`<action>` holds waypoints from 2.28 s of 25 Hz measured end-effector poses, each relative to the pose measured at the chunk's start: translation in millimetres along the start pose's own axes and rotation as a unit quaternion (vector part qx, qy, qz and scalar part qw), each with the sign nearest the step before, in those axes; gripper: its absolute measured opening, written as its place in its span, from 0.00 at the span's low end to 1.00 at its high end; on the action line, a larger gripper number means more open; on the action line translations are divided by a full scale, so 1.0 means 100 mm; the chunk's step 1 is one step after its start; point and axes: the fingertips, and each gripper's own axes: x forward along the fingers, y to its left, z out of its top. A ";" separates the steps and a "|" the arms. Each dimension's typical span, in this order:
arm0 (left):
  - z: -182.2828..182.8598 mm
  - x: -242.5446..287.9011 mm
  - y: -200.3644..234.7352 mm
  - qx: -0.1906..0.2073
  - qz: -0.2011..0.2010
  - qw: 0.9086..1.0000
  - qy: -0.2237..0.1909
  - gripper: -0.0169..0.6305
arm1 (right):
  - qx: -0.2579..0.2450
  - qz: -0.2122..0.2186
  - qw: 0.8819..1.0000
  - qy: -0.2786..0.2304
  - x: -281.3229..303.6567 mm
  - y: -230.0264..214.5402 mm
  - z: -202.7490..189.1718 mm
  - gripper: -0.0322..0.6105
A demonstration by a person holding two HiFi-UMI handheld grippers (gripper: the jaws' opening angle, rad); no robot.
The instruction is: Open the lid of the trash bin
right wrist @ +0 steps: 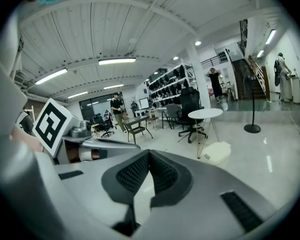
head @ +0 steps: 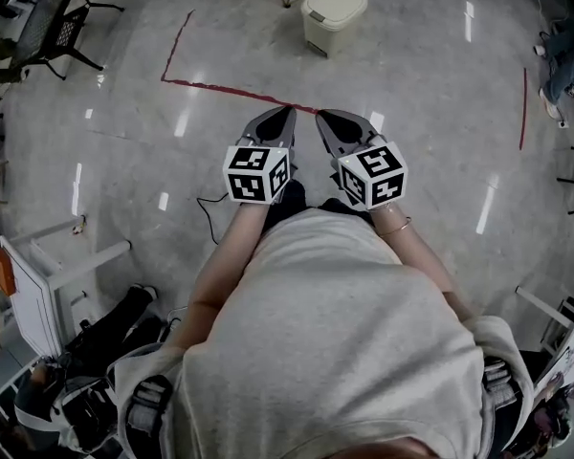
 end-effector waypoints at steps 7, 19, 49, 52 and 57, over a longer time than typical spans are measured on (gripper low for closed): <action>0.67 0.19 0.93 0.018 -0.029 0.999 -0.011 0.04 | 0.003 -0.037 0.999 -0.029 0.97 -0.05 0.60 0.06; 0.71 0.66 1.46 -0.025 -0.084 0.996 0.026 0.04 | 0.041 -0.123 0.992 -0.002 1.41 -0.55 0.66 0.06; 1.99 3.51 2.33 -0.008 -0.135 0.984 0.112 0.04 | 0.096 -0.121 0.988 0.026 3.10 -3.14 1.61 0.06; 1.92 3.64 2.32 -0.007 -0.145 0.981 0.132 0.04 | 0.118 -0.135 0.983 0.031 3.09 -3.27 1.49 0.06; 1.70 3.84 2.35 -0.007 -0.160 0.971 0.175 0.04 | 0.143 -0.162 0.975 0.058 3.05 -3.43 1.19 0.06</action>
